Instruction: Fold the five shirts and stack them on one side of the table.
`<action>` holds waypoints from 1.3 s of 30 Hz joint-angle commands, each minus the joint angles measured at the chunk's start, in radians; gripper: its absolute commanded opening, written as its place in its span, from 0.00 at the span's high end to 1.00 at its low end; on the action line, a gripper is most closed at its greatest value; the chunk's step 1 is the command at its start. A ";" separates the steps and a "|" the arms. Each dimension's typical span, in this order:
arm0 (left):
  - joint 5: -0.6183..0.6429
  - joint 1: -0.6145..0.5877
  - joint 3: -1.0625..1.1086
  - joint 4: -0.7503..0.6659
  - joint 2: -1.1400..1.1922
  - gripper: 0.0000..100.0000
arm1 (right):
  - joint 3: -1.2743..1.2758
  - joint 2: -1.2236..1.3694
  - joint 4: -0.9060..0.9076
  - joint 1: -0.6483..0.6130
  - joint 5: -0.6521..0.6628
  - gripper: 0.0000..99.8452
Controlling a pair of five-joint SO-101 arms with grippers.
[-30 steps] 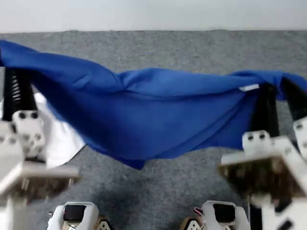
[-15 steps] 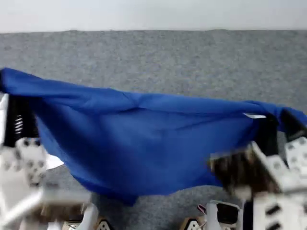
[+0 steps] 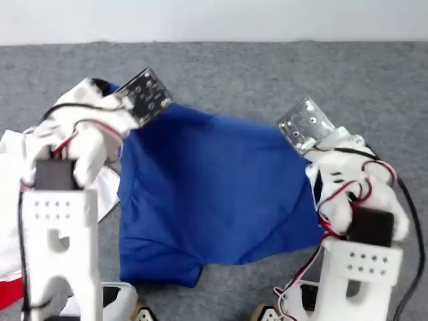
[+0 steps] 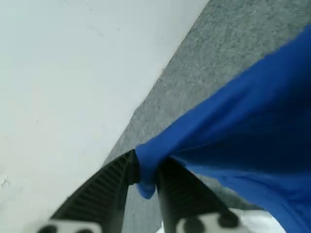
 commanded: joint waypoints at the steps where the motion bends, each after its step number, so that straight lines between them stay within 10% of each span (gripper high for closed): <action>1: -0.008 -0.005 -0.002 -0.193 0.106 0.99 | 0.112 0.024 -0.269 -0.005 0.035 0.99; 15: -0.009 -0.074 -0.211 -0.384 0.494 0.99 | 0.092 0.479 -0.881 -0.018 0.080 0.99; 39: -0.232 -0.086 -0.260 -0.118 0.523 0.99 | -0.404 1.015 -0.788 -0.068 0.080 0.99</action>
